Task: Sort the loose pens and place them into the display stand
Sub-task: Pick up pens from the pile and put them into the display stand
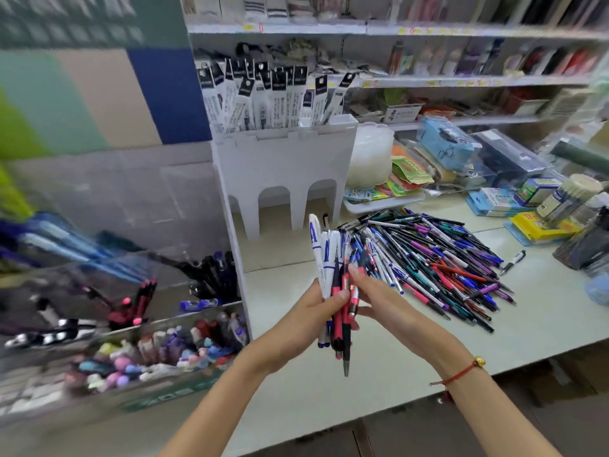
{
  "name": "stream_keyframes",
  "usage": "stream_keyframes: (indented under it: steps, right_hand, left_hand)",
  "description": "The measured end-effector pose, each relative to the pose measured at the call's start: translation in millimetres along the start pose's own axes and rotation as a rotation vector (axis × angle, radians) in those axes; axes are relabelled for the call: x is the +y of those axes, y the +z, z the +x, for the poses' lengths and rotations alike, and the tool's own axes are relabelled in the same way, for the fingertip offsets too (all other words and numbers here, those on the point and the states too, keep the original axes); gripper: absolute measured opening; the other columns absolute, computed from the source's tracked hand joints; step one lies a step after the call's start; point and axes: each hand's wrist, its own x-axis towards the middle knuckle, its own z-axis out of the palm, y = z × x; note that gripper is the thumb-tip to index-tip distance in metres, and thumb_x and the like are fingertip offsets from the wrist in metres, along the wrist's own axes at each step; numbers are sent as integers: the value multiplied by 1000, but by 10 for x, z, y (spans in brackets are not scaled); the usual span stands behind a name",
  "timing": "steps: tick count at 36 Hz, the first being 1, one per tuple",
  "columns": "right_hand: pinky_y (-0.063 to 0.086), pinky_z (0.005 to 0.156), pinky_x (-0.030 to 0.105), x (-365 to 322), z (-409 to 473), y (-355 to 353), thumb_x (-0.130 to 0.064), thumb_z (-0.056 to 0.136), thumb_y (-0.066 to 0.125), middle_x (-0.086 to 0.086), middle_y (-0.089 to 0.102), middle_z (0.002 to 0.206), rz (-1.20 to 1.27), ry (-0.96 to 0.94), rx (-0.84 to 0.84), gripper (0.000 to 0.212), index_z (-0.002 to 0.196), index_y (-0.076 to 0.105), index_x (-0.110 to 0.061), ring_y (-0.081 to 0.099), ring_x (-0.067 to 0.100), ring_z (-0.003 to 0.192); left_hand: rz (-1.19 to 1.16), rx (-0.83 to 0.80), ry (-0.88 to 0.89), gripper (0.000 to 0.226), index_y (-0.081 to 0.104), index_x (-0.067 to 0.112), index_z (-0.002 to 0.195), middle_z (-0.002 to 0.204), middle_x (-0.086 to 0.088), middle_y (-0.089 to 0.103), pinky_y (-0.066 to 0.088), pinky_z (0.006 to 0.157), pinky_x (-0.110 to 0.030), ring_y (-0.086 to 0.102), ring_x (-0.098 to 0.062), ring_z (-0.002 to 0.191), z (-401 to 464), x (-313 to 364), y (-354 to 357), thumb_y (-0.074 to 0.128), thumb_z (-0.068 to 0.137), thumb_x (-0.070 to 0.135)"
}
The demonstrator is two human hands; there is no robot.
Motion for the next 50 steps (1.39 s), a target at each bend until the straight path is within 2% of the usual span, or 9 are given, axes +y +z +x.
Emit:
stream_keyframes:
  steps: [4,8,13,21,29,35,41,46,50]
  right_hand:
    - [54,88,33,-231,-130,421,-42,101,37,9,72,100,-47,-46,94,44,110,68,-13,66,20,95]
    - [52,66,21,-433,-281,1007,-27,100,46,-5,69,78,-64,-173,215,25,93,68,-19,64,8,72]
    - [48,52,17,-631,-382,1666,-16,101,43,4,62,71,16,-281,337,25,91,64,-20,59,9,52]
    - [20,32,16,-732,-390,2497,-5,99,41,-2,36,54,192,22,133,17,84,45,-13,26,6,33]
    - [47,60,14,-681,-483,2899,-6,93,58,-1,71,81,-9,-266,238,17,106,68,-9,62,0,64]
    - [52,65,21,-548,-416,2995,-24,94,59,-9,74,85,-197,-283,201,25,117,69,-22,65,2,72]
    - [52,84,22,-546,-364,3010,-21,92,64,-11,74,96,-214,-309,167,25,104,67,-42,68,3,94]
    - [50,77,13,-585,-324,3007,-19,90,66,-12,74,90,-181,-337,200,24,111,69,-32,68,-3,86]
    - [54,88,28,-549,-294,2996,-22,91,66,-11,75,94,-218,-311,136,23,110,69,-35,69,4,92]
  left_hand:
    - [20,66,130,24,42,18,126,83,8,61,47,56,-14,61,1,63,-450,96,-240,39,102,18]
    - [41,124,209,29,39,15,131,89,9,56,50,62,-15,61,5,65,-903,101,-591,39,102,15]
    - [-5,183,220,17,43,4,113,79,-1,56,47,58,-14,61,-1,62,-1460,34,-1107,41,102,17]
    - [-229,452,179,14,51,9,99,74,-7,60,50,57,-29,62,-6,56,-1981,-162,-1689,43,100,20]
    - [-331,571,107,18,56,14,94,85,-10,67,44,95,-62,67,-28,88,-2162,-322,-1839,51,98,31]
    - [-290,653,96,19,55,13,93,97,-26,62,51,86,-53,61,-38,94,-2225,-299,-1815,42,102,25]
    - [-307,671,157,10,50,19,102,97,-14,57,48,88,-38,58,-26,96,-2190,-308,-1822,40,102,21]
    - [-267,645,137,22,49,9,119,104,-11,59,48,79,-27,57,-20,98,-2105,-343,-1799,41,102,22]
    - [-267,688,146,22,46,9,121,108,-10,59,46,77,-22,56,-14,96,-2085,-371,-1805,39,103,19]
